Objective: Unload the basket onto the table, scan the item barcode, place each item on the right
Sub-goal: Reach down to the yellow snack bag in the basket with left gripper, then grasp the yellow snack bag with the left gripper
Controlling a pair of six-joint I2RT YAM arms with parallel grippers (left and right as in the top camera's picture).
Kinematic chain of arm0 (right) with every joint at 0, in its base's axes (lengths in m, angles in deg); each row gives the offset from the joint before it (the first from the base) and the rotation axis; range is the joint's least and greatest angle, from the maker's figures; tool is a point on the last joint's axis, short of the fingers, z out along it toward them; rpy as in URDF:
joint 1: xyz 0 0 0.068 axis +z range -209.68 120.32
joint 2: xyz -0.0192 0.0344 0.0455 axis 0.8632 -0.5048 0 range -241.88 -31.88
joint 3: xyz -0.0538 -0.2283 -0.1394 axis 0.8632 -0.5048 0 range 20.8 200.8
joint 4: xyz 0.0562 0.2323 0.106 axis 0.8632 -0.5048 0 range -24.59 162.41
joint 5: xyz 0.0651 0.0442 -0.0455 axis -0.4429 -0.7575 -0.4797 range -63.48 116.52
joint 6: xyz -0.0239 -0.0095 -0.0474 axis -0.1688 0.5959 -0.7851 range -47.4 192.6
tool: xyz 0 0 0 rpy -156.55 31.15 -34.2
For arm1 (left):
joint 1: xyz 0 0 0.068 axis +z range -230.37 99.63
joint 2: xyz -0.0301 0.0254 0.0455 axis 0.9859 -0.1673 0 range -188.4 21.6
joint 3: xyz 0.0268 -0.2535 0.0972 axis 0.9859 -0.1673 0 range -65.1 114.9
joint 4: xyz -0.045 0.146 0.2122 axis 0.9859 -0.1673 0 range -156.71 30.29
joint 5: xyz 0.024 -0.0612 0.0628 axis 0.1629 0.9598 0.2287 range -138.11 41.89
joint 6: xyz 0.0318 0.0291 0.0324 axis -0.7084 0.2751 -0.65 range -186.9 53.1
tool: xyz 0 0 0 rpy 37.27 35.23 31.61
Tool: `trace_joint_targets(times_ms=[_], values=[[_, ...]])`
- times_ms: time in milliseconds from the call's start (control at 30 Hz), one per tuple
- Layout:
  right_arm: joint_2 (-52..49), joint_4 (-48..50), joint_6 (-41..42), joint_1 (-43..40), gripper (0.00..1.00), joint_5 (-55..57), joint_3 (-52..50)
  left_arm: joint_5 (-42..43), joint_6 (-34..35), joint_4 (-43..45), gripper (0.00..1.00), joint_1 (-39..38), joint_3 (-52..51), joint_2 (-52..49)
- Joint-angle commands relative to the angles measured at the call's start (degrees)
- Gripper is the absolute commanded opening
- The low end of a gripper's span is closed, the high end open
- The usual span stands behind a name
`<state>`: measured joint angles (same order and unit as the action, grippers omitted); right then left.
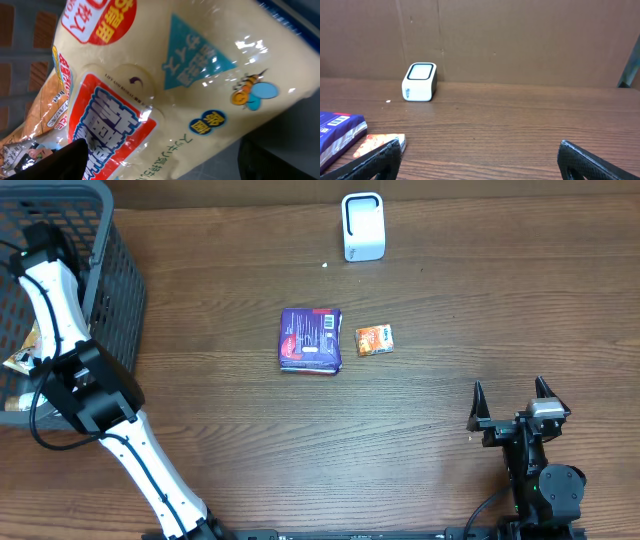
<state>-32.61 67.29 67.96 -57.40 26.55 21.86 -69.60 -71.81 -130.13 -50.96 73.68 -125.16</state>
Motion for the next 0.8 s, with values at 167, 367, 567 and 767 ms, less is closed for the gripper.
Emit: trace_joint_targets(times_ms=[167, 367, 567, 767], values=[[0.6, 0.3, 0.3, 0.0, 1.00, 0.3, -0.6, -2.1, 1.0, -0.5, 0.88, 1.8, -1.8, -4.1], [0.6, 0.3, 0.3, 0.0, 1.00, 0.3, -0.6, 13.4, -2.8, 0.1, 0.87, 1.8, -1.8, -4.3], [0.6, 0.3, 0.3, 0.0, 1.00, 0.3, -0.6, 13.8, -2.8, -0.1, 0.87, 1.8, -1.8, -6.3], [0.6, 0.3, 0.3, 0.0, 1.00, 0.3, -0.6, 13.6, -2.8, -1.2, 0.75, 1.7, -1.8, -7.6]])
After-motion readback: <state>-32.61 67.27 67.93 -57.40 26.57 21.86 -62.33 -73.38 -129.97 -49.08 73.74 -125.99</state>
